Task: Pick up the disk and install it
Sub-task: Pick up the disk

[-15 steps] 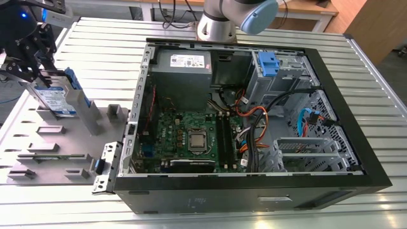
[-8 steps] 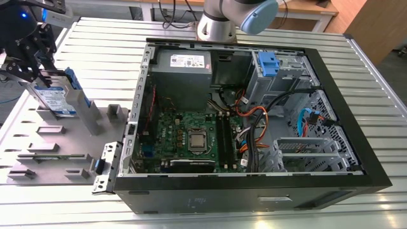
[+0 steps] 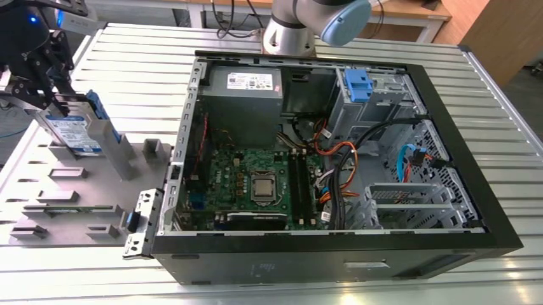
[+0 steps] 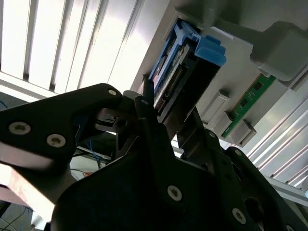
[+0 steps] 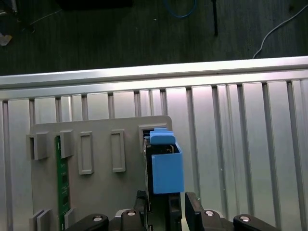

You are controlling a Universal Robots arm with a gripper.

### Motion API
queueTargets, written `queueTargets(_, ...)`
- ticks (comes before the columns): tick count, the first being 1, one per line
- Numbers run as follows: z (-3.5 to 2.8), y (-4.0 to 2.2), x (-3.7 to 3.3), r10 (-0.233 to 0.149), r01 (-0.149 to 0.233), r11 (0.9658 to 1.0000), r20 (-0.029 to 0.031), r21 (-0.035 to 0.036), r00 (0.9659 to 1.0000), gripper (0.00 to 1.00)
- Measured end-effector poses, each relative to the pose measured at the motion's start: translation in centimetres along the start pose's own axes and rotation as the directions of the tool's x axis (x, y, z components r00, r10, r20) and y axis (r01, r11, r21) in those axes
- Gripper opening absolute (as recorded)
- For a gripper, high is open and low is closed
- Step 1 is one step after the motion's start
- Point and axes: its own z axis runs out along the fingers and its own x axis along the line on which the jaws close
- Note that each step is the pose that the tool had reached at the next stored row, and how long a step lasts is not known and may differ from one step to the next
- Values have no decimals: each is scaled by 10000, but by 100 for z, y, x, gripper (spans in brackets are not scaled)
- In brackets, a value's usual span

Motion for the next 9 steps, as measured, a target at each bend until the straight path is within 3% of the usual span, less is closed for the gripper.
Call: queueTargets(9,-24,0,12,-2,2,10000,-1,0,10000,45)
